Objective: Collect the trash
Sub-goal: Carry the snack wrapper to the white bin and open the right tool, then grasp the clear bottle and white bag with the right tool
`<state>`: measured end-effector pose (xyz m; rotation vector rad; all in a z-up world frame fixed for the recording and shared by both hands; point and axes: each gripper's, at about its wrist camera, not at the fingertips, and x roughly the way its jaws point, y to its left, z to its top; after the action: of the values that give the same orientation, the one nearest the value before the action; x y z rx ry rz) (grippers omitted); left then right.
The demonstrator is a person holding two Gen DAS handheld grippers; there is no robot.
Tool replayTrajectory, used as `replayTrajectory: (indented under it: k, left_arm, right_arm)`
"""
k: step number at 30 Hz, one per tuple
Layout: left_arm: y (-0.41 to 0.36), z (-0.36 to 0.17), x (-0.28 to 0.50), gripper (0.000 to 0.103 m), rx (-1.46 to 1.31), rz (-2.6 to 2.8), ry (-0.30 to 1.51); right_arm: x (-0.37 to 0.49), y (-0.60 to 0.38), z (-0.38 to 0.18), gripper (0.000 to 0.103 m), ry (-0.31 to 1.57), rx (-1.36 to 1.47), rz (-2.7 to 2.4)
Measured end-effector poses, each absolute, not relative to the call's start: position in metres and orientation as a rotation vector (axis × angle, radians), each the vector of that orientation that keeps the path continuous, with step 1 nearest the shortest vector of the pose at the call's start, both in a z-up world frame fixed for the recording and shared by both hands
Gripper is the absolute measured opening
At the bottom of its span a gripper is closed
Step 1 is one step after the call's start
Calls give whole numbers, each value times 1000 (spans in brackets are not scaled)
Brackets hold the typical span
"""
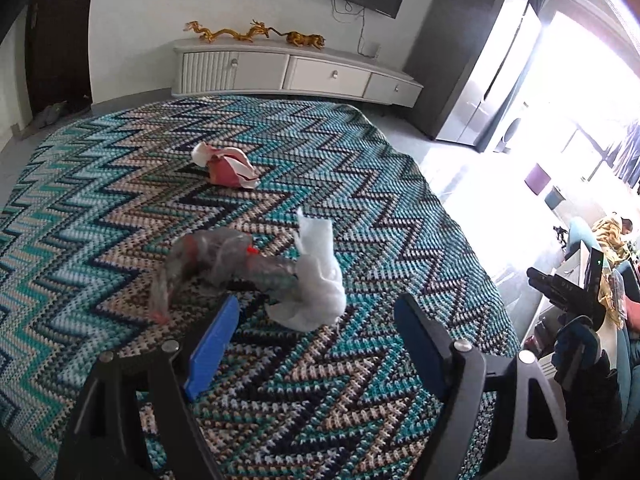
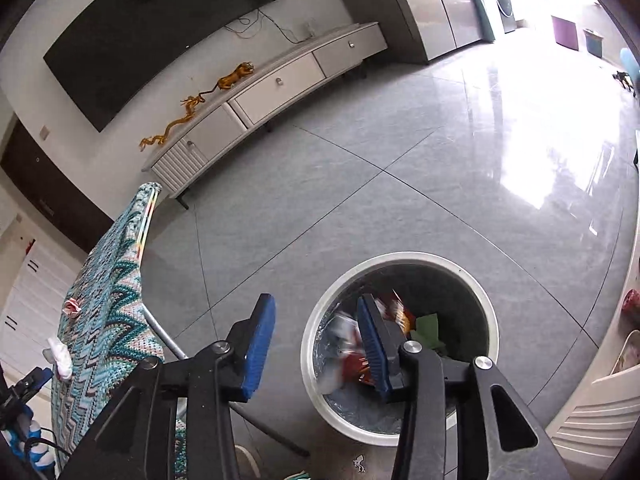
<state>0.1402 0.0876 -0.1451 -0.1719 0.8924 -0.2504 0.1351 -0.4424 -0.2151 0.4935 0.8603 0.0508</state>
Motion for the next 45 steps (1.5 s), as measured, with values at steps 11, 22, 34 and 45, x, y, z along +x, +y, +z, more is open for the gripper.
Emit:
replayTrajectory:
  k: [11,22,34,45]
  left_arm:
    - [100,-133,129,81,-173,-186,870]
    - [134,-123,119,82,-197,-143,822]
    - [202,-135,121,82,-305,-67,797]
    - [240,-146,124,83,-346,-57,769]
  right_arm:
    - [116,-428,-188,41,804,494,127]
    - [120,-318,-112,55,728,335,439]
    - [133,-128,-119,80,814,95,762]
    - [161,-14,-164,87,889,-23,763]
